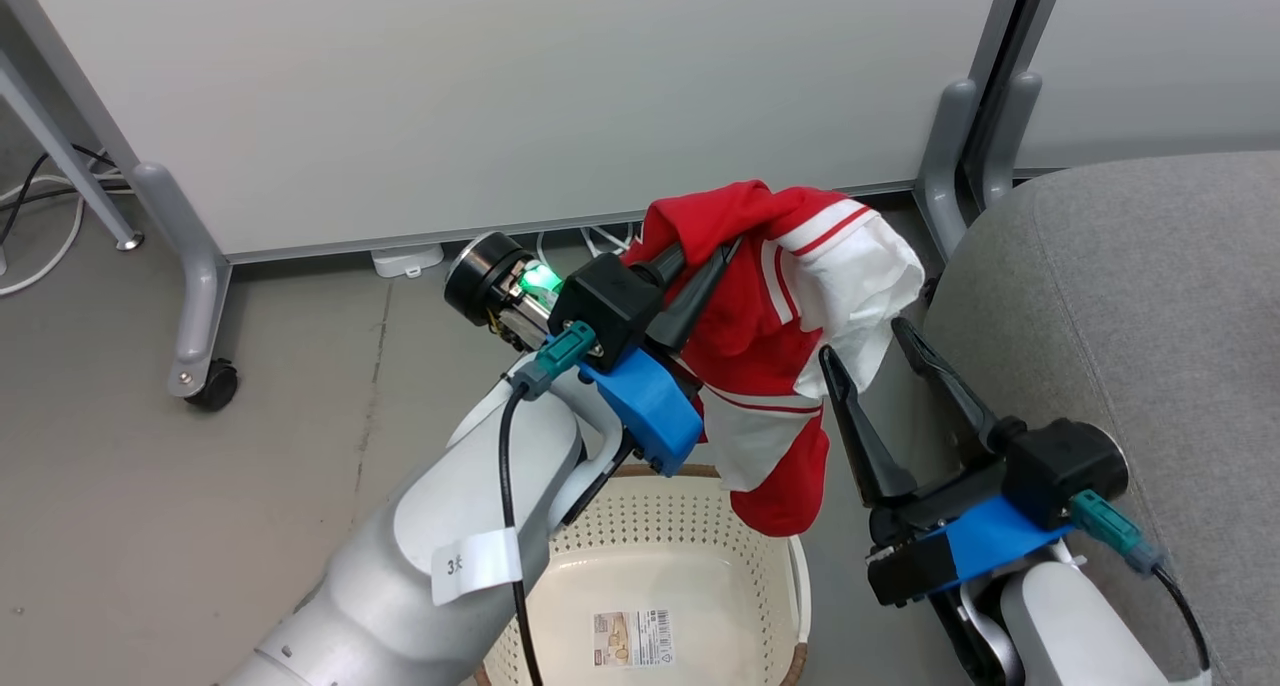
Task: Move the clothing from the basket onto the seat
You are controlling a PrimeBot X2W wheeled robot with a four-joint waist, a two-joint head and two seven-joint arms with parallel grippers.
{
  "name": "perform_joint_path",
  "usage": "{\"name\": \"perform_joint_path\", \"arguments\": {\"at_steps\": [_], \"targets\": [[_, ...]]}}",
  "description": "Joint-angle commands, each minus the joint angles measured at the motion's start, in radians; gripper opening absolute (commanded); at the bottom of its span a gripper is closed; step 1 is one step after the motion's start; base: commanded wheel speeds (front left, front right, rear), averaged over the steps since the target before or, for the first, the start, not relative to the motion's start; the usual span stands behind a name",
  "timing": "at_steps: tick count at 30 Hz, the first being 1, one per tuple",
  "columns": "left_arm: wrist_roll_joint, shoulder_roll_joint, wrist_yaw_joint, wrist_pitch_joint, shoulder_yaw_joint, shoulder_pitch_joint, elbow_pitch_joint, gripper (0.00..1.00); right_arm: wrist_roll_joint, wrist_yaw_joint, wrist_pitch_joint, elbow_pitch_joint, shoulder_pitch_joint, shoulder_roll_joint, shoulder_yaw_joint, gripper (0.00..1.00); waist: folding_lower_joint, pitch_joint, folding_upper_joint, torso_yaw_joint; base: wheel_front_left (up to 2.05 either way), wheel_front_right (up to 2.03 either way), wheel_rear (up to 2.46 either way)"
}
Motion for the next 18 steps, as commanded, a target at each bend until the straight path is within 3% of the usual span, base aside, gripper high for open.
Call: {"name": "perform_joint_path", "arguments": {"at_steps": [1, 18], "targets": [[0.005, -0.002, -0.002, -0.005, 0.0, -0.014, -0.004, 0.0, 0.001, 0.0, -0.003, 0.012, -0.024, -0.003, 0.007, 1.0, 0.0, 0.003, -0.0001, 0.002, 0.0, 0.0, 0.0], [0.003, -0.017, -0.002, -0.005, -0.033, -0.03, -0.013, 0.0, -0.01, 0.0, -0.003, 0.152, -0.194, 0.04, 0.02, 1.0, 0.0, 0.031, -0.0001, 0.021, 0.0, 0.0, 0.0]]}}
